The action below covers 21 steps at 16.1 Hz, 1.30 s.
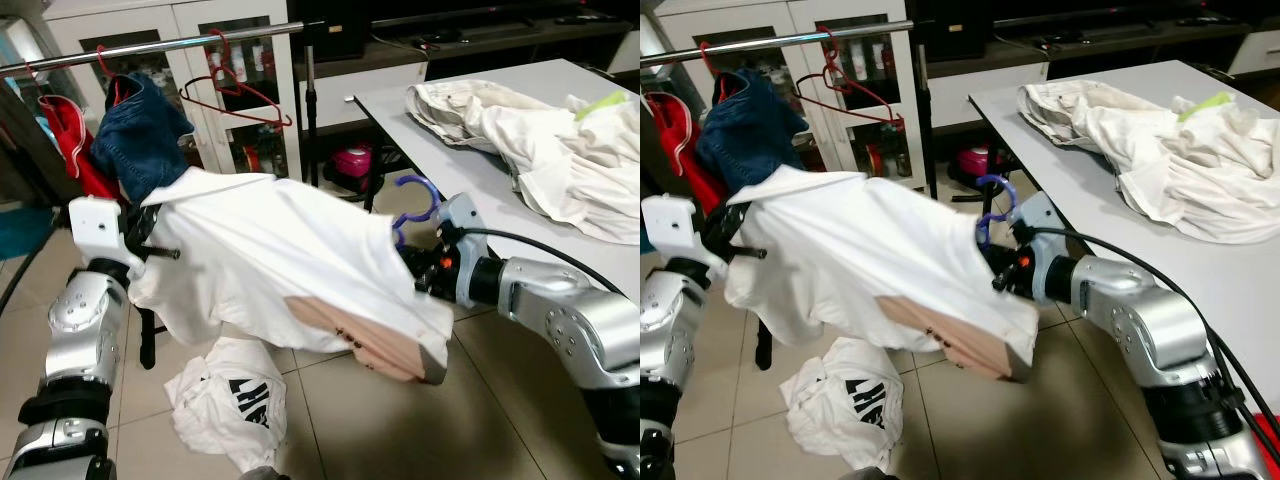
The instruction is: Hang hanger
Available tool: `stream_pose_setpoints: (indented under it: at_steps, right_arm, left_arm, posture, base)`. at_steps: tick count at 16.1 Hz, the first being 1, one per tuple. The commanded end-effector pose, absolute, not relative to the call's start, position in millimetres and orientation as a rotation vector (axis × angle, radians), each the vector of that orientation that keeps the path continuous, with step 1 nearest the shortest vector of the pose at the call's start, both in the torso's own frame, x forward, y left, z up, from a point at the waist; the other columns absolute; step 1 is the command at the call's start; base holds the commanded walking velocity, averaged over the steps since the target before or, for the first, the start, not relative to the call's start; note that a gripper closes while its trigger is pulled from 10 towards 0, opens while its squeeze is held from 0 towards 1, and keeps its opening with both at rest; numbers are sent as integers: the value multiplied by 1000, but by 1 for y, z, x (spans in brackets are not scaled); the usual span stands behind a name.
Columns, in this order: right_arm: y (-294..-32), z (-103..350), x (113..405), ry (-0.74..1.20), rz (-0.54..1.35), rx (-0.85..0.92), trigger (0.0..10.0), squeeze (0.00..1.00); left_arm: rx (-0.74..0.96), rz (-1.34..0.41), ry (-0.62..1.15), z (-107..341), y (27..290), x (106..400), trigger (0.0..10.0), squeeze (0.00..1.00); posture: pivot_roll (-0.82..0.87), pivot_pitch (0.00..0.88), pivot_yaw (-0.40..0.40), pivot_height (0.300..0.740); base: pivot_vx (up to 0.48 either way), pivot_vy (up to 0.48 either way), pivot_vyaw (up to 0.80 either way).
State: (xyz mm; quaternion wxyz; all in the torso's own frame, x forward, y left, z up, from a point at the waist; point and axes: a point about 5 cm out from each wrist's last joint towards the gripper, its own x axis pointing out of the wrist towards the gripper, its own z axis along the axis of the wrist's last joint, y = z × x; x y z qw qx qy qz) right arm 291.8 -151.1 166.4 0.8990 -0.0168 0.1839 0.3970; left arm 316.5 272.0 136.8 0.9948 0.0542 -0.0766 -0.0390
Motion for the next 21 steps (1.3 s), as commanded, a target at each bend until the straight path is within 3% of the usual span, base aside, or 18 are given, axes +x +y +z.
stream_pose_setpoints:
  at_steps: [1, 3, 5, 7, 12, 16, 17, 18, 21]
  right_arm:
    - [-171, 167, 299, 385, 685, -36, 10000, 0]
    - [-168, 183, 307, 257, 653, 45, 10000, 0]
    - [-166, 212, 319, 70, 583, 226, 10000, 0]
    - [-166, 228, 323, -24, 561, 368, 10000, 0]
    - [-152, 231, 322, -29, 610, 403, 10000, 0]
    - [-153, 224, 320, 16, 620, 271, 10000, 0]
    - [-150, 215, 315, 84, 671, 182, 10000, 0]
    - [-150, 204, 310, 159, 706, 82, 10000, 0]
    - [-152, 198, 307, 190, 726, 42, 10000, 0]
  left_arm:
    - [103, 9, -215, 154, 293, 314, 0, 0]
    - [112, -14, -150, 138, 286, 312, 0, 0]
    - [131, -41, 56, 90, 267, 300, 0, 0]
    - [134, -160, 201, 52, 234, 286, 0, 0]
    - [97, -383, 210, 45, 186, 284, 0, 0]
    - [95, -366, 192, 50, 196, 283, 196, 0]
    - [56, -386, 167, 57, 203, 283, 10000, 1000]
    - [28, -389, 134, 68, 213, 284, 10000, 1000]
    - [-6, -448, 85, 83, 224, 283, 10000, 1000]
  posture:
    - [-33, 0, 91, 740]
    - [-32, 0, 93, 740]
    - [-32, 0, 93, 740]
    - [-31, 0, 91, 740]
    - [-27, 0, 85, 740]
    - [-29, 0, 93, 740]
    - [-30, 0, 94, 740]
    - [-29, 0, 93, 740]
    - [-27, 0, 92, 740]
  base:
    - [0, 0, 0]
    - [0, 0, 0]
    - [0, 0, 0]
    - [0, 0, 0]
    - [0, 0, 0]
    - [0, 0, 0]
    - [0, 0, 0]
    - [0, 0, 0]
    - [0, 0, 0]
